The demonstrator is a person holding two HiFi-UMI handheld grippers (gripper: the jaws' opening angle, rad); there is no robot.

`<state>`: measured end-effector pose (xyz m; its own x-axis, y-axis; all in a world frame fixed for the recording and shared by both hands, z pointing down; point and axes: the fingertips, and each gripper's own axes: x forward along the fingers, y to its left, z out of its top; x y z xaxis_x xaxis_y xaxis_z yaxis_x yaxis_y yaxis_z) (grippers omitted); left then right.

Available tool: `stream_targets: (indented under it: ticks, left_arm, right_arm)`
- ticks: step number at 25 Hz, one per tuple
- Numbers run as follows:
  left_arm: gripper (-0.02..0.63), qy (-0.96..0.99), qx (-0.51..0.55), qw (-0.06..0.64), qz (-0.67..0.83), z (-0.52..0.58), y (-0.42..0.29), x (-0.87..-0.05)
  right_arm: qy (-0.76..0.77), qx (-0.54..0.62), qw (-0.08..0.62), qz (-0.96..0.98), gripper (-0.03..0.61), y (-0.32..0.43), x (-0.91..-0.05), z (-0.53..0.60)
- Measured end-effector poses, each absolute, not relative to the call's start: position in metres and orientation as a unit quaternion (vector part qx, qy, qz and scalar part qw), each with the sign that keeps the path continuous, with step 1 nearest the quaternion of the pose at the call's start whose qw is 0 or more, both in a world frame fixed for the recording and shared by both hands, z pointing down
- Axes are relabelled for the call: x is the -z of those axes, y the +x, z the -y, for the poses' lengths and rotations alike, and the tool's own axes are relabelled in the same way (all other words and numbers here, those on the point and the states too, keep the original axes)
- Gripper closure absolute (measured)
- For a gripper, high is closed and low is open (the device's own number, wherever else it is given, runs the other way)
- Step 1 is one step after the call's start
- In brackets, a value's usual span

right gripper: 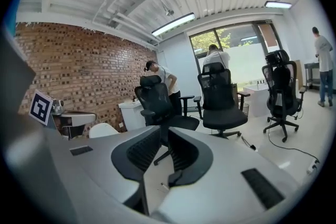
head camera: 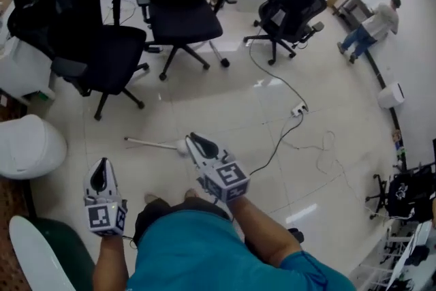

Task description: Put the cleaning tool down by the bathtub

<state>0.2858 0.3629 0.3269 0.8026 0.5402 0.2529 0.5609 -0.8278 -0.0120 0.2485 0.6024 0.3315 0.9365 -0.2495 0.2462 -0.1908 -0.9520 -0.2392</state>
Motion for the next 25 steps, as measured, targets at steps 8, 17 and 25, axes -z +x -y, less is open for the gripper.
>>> stream_targets:
  ticks: [8, 17, 25]
  left_arm:
    - [0.614, -0.942, 0.122, 0.047, 0.308, -0.307, 0.336, -0.344]
    - [0.614, -0.945, 0.126, 0.041, 0.298, -0.276, 0.357, -0.390]
    - [0.614, -0.949, 0.133, 0.036, 0.284, -0.273, 0.398, -0.498]
  right_arm:
    - [-0.977, 0.176, 0.064, -0.105, 0.487, 0.295, -0.357, -0.555]
    - [-0.962, 0.229, 0.037, -0.145, 0.454, 0.317, -0.435, -0.529]
    - [-0.945, 0.272, 0.009, -0.181, 0.446, 0.371, -0.561, -0.534]
